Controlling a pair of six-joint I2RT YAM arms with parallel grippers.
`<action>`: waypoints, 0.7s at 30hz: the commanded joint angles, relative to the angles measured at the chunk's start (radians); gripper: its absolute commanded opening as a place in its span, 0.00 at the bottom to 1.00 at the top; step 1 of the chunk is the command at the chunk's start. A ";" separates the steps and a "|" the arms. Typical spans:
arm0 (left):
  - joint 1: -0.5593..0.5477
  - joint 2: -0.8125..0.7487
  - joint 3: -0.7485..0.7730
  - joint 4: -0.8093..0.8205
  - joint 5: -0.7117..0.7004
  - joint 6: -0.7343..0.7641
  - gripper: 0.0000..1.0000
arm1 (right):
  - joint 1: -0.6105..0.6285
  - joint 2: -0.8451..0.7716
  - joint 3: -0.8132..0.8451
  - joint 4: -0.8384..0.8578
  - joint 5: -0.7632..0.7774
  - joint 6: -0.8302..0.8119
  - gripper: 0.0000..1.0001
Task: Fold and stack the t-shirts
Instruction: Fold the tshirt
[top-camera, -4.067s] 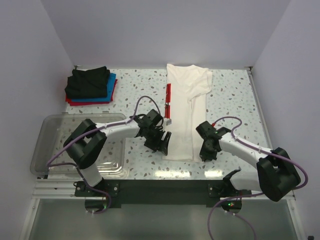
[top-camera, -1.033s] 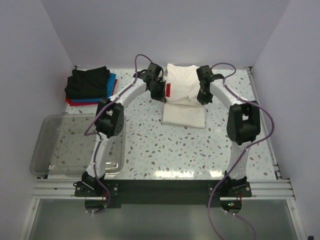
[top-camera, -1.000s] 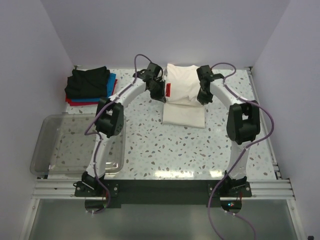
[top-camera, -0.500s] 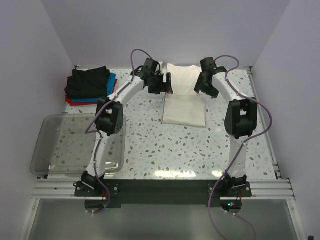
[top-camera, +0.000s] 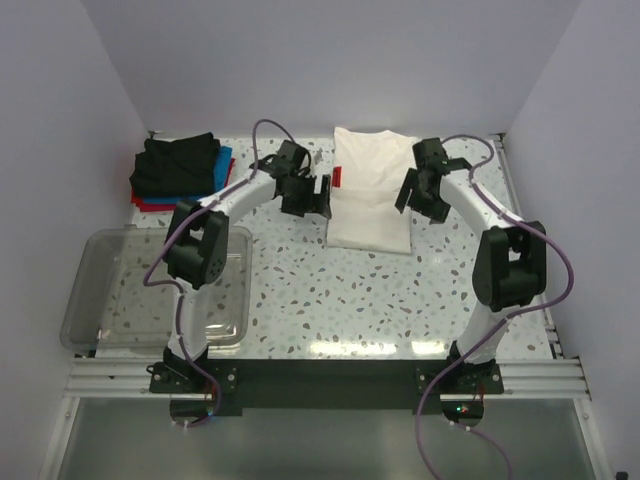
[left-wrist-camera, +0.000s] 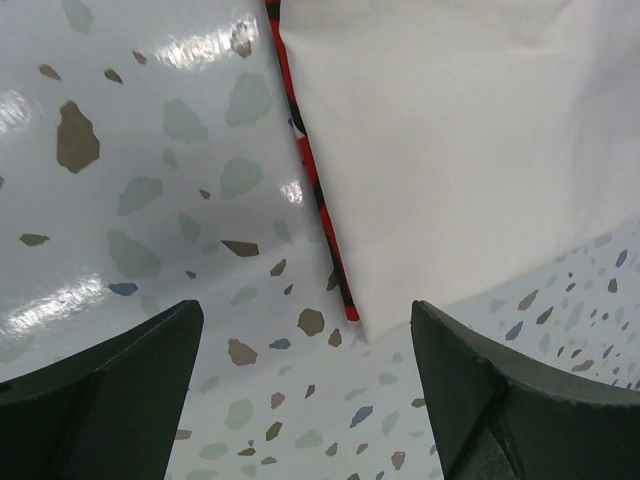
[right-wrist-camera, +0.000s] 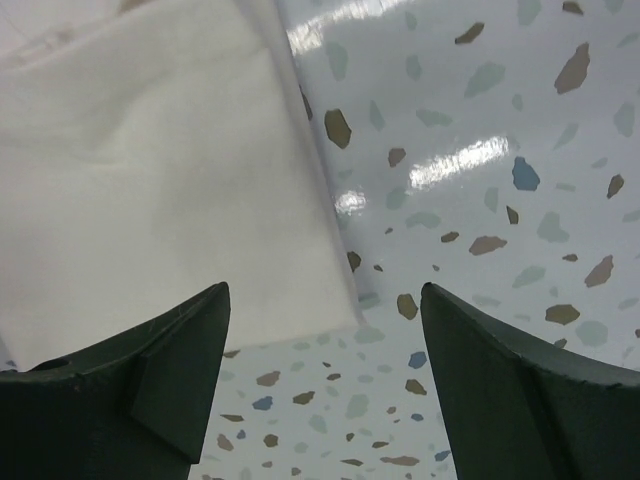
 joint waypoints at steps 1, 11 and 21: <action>-0.030 -0.075 -0.062 0.066 0.022 0.021 0.89 | 0.001 -0.064 -0.114 0.050 -0.071 0.023 0.80; -0.058 -0.101 -0.181 0.105 0.012 -0.030 0.86 | -0.001 -0.070 -0.238 0.091 -0.137 0.051 0.79; -0.070 -0.092 -0.224 0.155 0.045 -0.069 0.84 | -0.001 -0.055 -0.304 0.105 -0.125 0.063 0.76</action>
